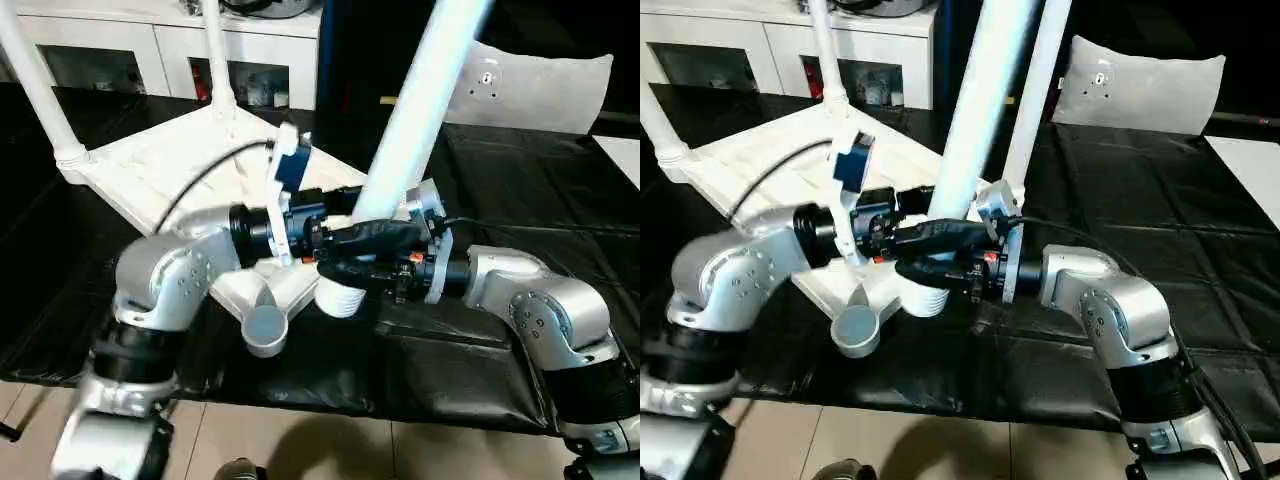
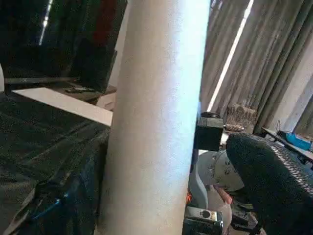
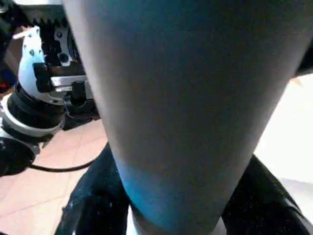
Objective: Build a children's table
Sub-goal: Pick table leg
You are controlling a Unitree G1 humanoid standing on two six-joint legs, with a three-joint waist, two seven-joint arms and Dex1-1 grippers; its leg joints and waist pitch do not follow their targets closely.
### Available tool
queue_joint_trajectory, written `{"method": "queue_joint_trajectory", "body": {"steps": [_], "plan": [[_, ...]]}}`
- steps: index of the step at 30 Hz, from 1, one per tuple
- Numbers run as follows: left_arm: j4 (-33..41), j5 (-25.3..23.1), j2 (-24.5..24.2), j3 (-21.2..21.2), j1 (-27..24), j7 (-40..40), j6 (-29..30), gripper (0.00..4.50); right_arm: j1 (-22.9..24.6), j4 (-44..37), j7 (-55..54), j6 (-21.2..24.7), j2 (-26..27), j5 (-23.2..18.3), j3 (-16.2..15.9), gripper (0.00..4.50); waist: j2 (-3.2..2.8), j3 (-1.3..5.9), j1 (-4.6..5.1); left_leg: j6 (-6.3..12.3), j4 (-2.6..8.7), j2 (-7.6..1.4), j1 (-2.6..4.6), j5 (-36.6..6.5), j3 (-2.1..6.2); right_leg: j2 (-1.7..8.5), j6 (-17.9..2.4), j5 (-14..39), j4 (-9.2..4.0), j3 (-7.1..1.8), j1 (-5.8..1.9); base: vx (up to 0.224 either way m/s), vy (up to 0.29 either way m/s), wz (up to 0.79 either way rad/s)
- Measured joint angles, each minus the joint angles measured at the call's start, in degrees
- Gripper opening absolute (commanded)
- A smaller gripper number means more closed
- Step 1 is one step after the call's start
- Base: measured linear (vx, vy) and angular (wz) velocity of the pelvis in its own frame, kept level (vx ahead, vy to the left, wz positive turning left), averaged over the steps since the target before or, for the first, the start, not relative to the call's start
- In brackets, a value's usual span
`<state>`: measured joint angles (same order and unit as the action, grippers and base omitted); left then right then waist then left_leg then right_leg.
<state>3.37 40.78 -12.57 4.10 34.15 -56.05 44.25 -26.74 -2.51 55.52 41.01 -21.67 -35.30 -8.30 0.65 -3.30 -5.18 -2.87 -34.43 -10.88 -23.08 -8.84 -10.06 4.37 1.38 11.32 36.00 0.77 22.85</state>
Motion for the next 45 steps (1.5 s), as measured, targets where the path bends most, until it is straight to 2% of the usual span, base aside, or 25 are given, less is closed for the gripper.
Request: {"method": "queue_joint_trajectory", "body": {"steps": [4,7,9,12,15,18,19,21,25,26,28,31,32,35,37,38,39,42,43,45], "plan": [[0.3,0.6,2.1,-1.3,-0.9,1.5,0.2,4.5,0.4,0.0,-0.8,-0.5,1.1,0.0,0.9,1.96,0.0,0.0,-0.07,0.0,-0.01,0.01,-0.01,0.0,0.0,0.01,0.0,0.0,0.02,0.0,0.0,0.0,0.0,0.0],[-1.9,6.1,8.0,-6.8,-0.7,5.0,0.1,4.5,1.2,-0.6,-4.7,-3.1,5.3,-0.8,3.8,1.96,0.0,0.0,-0.04,0.0,-0.03,0.01,-0.01,0.0,0.0,0.02,0.0,0.0,0.02,0.0,-0.01,0.0,0.0,0.0],[-3.2,9.6,9.4,-9.7,-0.2,6.3,0.0,4.5,1.6,-0.7,-7.6,-3.1,7.3,-1.3,4.8,1.96,-0.01,0.01,0.05,0.0,-0.02,0.01,0.0,0.0,0.01,0.01,0.0,0.0,0.02,0.01,0.0,0.0,0.0,0.0],[-3.3,14.8,10.4,-12.0,0.3,6.4,-0.1,4.5,2.6,2.2,-12.0,-2.3,6.9,-0.8,7.2,1.95,-0.03,0.01,-0.12,0.0,-0.03,0.05,-0.02,0.0,0.01,0.03,0.0,0.0,0.01,0.0,-0.01,0.0,0.0,0.0],[-4.7,15.4,9.5,-13.9,0.3,7.3,-0.1,4.5,4.3,2.5,-13.2,-2.4,7.3,-0.4,7.7,1.92,-0.08,0.03,0.03,0.0,0.01,0.01,-0.01,0.0,0.02,-0.01,0.0,0.0,0.0,0.01,0.02,0.0,0.0,0.0],[-5.3,9.0,3.3,-11.9,0.3,5.8,-1.0,4.5,6.2,1.9,-14.9,-3.8,7.5,1.3,7.8,1.92,-0.22,0.06,0.24,-0.03,0.1,-0.01,0.0,0.0,0.04,-0.06,0.0,0.0,-0.03,0.0,0.05,0.0,0.0,0.0],[-5.9,5.4,-0.7,-10.0,0.1,4.3,-2.6,4.5,6.9,1.3,-16.1,-5.0,7.1,3.2,7.7,1.92,-0.34,0.02,0.27,-0.05,0.13,-0.01,0.01,0.0,0.04,-0.07,0.1,0.0,-0.04,-0.01,0.07,0.0,0.0,0.0],[-6.6,1.6,-4.5,-8.6,-0.3,2.6,-4.8,4.5,7.2,1.2,-17.5,-6.4,5.8,5.7,7.6,1.92,-0.4,-0.02,0.19,-0.08,0.15,0.01,0.0,0.0,0.04,-0.06,0.1,0.0,-0.04,-0.02,0.07,0.0,0.0,0.0],[-8.2,-8.6,-15.0,-0.5,-1.1,-5.0,-13.1,4.5,7.8,1.8,-20.1,-10.6,5.3,10.2,6.4,1.92,-0.46,-0.01,0.18,-0.09,0.19,0.01,0.01,0.0,0.06,-0.06,0.1,0.1,-0.07,-0.01,0.08,0.0,0.0,0.0],[-8.6,-9.9,-16.0,0.0,-1.2,-5.9,-14.0,4.33,8.0,2.2,-20.4,-10.8,5.2,10.6,6.4,1.92,-0.5,-0.02,0.14,-0.09,0.2,0.03,0.01,0.0,0.06,-0.05,0.1,0.1,-0.08,-0.02,0.07,0.0,0.0,0.0],[-9.2,-14.1,-21.7,4.2,-1.5,-11.8,-16.8,4.22,8.4,2.9,-21.7,-11.5,5.4,11.6,6.0,1.92,-0.55,-0.02,0.2,-0.09,0.21,0.02,0.01,0.0,0.05,-0.05,0.1,0.1,-0.08,-0.03,0.1,0.0,0.0,0.0],[-12.2,-20.3,-27.6,8.3,-2.4,-18.0,-22.3,4.12,9.1,2.9,-21.8,-12.3,5.3,12.7,5.9,1.92,-0.72,0.02,0.22,-0.09,0.25,0.03,0.01,0.0,0.04,-0.05,0.1,0.1,-0.07,-0.04,0.14,0.0,0.0,0.0],[-12.7,-21.3,-28.4,9.1,-2.7,-19.3,-23.2,3.95,9.2,2.9,-21.5,-12.6,5.2,12.7,5.9,1.92,-0.72,0.02,0.19,-0.1,0.25,0.03,0.01,0.0,0.04,-0.05,0.1,0.1,-0.06,-0.04,0.13,0.0,0.0,0.0],[-15.0,-26.3,-31.8,13.2,-2.6,-22.8,-28.1,3.75,9.3,2.9,-20.0,-13.9,5.0,13.2,5.2,1.92,-0.73,0.02,0.17,-0.1,0.25,0.03,0.02,0.0,0.04,-0.04,0.1,0.1,-0.03,-0.04,0.14,0.0,0.0,0.0],[-16.9,-28.9,-32.7,14.4,-2.2,-23.4,-30.6,3.61,9.7,2.9,-19.7,-14.2,4.6,13.3,5.1,1.92,-0.72,0.02,0.06,-0.1,0.24,0.03,0.03,0.0,0.04,-0.02,0.1,0.1,-0.01,-0.03,0.12,0.0,0.0,0.0],[-18.7,-31.0,-32.7,15.4,-1.4,-22.8,-33.1,3.61,9.8,2.9,-19.7,-14.3,4.5,13.4,5.0,1.92,-0.72,0.02,0.0,-0.1,0.24,0.03,0.05,0.0,0.04,-0.01,0.1,0.0,-0.01,-0.01,0.09,0.0,0.0,0.0],[-20.5,-32.8,-32.7,16.2,-0.6,-22.0,-35.1,3.42,9.9,2.9,-19.8,-14.5,4.5,13.6,4.8,1.92,-0.72,0.02,0.01,-0.11,0.24,0.04,0.05,0.0,0.04,-0.01,0.1,0.0,0.0,-0.01,0.1,0.0,0.0,0.0],[-28.3,-39.5,-31.4,18.5,2.8,-17.6,-44.9,3.27,10.2,3.0,-19.8,-15.2,4.5,14.2,4.1,1.92,-0.71,0.03,0.09,-0.16,0.24,0.03,0.06,0.1,0.05,-0.01,0.0,0.0,0.03,-0.01,0.1,0.0,0.0,0.0],[-30.1,-41.2,-31.4,19.2,3.5,-16.9,-47.6,3.06,10.3,3.0,-19.7,-15.5,4.5,14.6,3.8,1.92,-0.71,0.03,0.16,-0.18,0.24,0.03,0.07,0.1,0.05,-0.01,0.0,0.0,0.05,-0.02,0.11,0.0,0.0,0.0],[-31.7,-43.0,-31.4,20.3,4.3,-17.0,-50.5,2.92,10.4,3.0,-19.5,-15.7,4.5,15.0,3.6,1.92,-0.71,0.03,0.22,-0.18,0.24,0.03,0.07,0.1,0.05,-0.01,0.0,0.0,0.07,-0.03,0.13,0.0,0.0,0.0]]}}
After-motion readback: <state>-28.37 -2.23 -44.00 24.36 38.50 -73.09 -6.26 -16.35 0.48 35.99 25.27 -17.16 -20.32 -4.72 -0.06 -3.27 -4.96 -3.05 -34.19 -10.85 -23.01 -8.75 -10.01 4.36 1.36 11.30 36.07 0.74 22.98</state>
